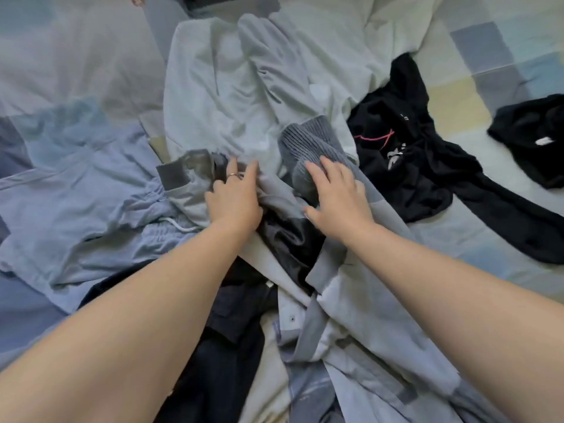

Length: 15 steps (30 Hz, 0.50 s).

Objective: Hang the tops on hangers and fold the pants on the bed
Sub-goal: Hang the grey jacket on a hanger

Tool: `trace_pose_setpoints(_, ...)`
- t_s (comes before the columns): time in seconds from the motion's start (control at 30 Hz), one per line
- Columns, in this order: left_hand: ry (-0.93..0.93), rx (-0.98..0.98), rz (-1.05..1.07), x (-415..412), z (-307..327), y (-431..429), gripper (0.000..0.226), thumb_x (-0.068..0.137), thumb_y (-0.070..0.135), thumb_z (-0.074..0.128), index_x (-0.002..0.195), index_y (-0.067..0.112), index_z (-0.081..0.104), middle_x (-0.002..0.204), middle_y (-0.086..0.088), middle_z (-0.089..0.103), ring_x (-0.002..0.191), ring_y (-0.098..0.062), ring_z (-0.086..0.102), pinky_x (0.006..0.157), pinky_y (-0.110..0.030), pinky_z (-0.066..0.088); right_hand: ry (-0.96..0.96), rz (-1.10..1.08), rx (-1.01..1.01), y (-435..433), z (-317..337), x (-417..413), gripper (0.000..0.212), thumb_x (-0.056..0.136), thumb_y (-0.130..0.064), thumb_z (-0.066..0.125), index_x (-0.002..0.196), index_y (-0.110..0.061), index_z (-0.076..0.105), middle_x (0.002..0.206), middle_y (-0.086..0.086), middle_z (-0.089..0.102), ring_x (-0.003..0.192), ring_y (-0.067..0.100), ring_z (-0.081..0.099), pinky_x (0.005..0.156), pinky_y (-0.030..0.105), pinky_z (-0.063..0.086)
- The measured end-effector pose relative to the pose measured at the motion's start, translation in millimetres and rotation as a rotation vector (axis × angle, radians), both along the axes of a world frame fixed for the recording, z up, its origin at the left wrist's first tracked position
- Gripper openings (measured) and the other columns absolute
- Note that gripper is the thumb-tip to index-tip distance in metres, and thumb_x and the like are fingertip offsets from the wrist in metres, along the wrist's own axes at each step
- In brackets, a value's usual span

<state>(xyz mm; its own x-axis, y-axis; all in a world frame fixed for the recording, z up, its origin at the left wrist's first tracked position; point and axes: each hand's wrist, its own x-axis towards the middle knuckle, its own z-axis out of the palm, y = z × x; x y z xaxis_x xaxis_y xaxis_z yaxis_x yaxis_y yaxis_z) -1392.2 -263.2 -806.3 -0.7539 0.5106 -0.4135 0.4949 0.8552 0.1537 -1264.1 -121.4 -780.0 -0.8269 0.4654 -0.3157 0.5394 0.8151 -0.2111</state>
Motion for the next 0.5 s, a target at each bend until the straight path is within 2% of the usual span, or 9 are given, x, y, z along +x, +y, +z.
trace_pose_setpoints(0.1,-0.010,-0.062,-0.030,-11,-36,-3,0.074,0.095,0.020,0.057,0.155,0.039,0.019,0.164,-0.006,0.021,0.129,-0.043,0.043,0.098,-0.050,0.042,-0.093,-0.097,-0.006,6,-21,-33,0.092,0.091,-0.051,0.064,0.158,-0.040,0.001,0.167,0.001,-0.009,0.153,0.030,-0.003,0.114,0.060,0.025)
trace_pose_setpoints(0.17,0.052,-0.070,-0.048,-12,-55,-2,0.069,0.098,0.024,0.054,0.155,0.040,0.020,0.163,-0.004,0.026,0.127,-0.042,0.045,0.095,-0.047,0.042,-0.165,-0.124,-0.078,12,-35,-45,0.094,0.088,-0.053,0.068,0.155,-0.048,0.002,0.165,-0.002,-0.020,0.152,0.031,-0.011,0.110,0.067,0.027)
trace_pose_setpoints(0.27,0.120,-0.050,-0.050,-14,-70,3,0.057,0.100,0.021,0.048,0.151,0.037,0.029,0.156,-0.003,0.037,0.120,-0.040,0.048,0.087,-0.044,0.043,-0.201,-0.083,-0.195,12,-53,-47,0.076,0.085,-0.053,0.071,0.147,-0.049,0.028,0.161,-0.002,-0.031,0.152,0.031,-0.018,0.107,0.075,0.026)
trace_pose_setpoints(0.37,0.166,-0.019,-0.055,-14,-78,3,0.046,0.101,0.020,0.046,0.145,0.033,0.039,0.149,-0.004,0.045,0.114,-0.040,0.050,0.081,-0.042,0.041,-0.205,-0.036,-0.271,3,-67,-29,0.050,0.083,-0.058,0.069,0.128,-0.041,0.055,0.160,-0.005,-0.035,0.151,0.029,-0.023,0.109,0.077,0.017)
trace_pose_setpoints(0.43,0.192,0.003,-0.066,-14,-82,3,0.039,0.100,0.021,0.048,0.138,0.030,0.045,0.144,-0.003,0.049,0.110,-0.040,0.051,0.076,-0.041,0.039,-0.204,-0.012,-0.267,-2,-75,-11,0.042,0.085,-0.062,0.064,0.117,-0.035,0.060,0.161,-0.008,-0.033,0.151,0.028,-0.021,0.111,0.074,0.014)
trace_pose_setpoints(0.5,0.200,0.046,-0.078,-18,-85,2,0.033,0.099,0.021,0.050,0.132,0.027,0.049,0.138,-0.002,0.055,0.104,-0.040,0.053,0.072,-0.040,0.037,-0.203,-0.015,-0.233,-4,-80,2,0.042,0.087,-0.064,0.060,0.115,-0.033,0.059,0.162,-0.011,-0.027,0.152,0.026,-0.013,0.114,0.068,0.018)
